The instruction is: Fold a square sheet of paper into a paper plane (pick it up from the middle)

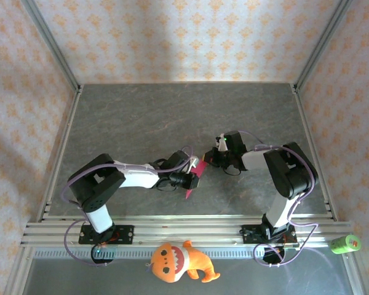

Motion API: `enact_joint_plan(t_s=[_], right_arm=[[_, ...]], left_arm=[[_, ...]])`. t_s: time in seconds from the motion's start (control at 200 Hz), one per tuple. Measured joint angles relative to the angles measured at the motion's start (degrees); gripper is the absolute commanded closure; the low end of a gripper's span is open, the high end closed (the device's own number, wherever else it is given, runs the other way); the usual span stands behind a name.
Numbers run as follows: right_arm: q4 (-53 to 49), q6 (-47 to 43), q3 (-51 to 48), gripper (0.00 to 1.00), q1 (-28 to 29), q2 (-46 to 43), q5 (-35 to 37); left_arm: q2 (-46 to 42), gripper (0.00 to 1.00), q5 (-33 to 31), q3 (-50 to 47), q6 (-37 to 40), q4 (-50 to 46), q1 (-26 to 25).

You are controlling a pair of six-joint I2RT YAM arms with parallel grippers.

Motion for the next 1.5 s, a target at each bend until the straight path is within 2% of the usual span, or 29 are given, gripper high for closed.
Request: enact_joint_plan(t_s=[0.32,0.5,0.711,0.801,0.851,1.011,1.111,1.301,1.501], right_arm=[[0.4,0.0,-0.4,1.0,0.0,-0.3,0.1],[0.0,0.2,-0.7,1.0,-0.1,-1.1,0.5],[-3.6,0.2,-3.9,0.83,-1.0,-9.0,6.6],[-4.6,0.2,-4.8,0.76,-1.2,-13.5,9.2],[-5.0,0.3,-4.9,0.73,-1.4,-15.3,9.9],[-4.5,2.3,-7.6,0.69,-1.3,-18.8,9.7],[-3.7,4.8,-10.0,0.68,-1.0,-19.1,8.9],[-2.2,10.1,-13.9,0.65,1.4,-22.7,9.2],[-1.6,11.2,-14.1,0.66,2.0,-24.1,7.5]], left_arm=[[-9.2,0.88,-4.5,-7.2,0.8,-4.0,-2.0],[-11.9,0.88,-5.3,-7.1,0.8,-4.9,-2.0],[-12.6,0.88,-7.4,-5.4,-0.3,-4.9,-1.3],[-15.8,0.87,-8.9,-6.5,-2.1,-4.4,0.6],[-18.9,0.83,-9.3,-8.1,-3.2,-3.9,2.7],[-26.8,0.8,-7.1,-14.9,-6.6,0.6,13.1],[-25.4,0.75,-4.5,-16.1,-8.3,2.1,15.7],[-18.2,0.71,1.4,-16.1,-10.9,6.3,15.7],[-12.3,0.71,6.5,-15.8,-12.8,10.3,15.7]])
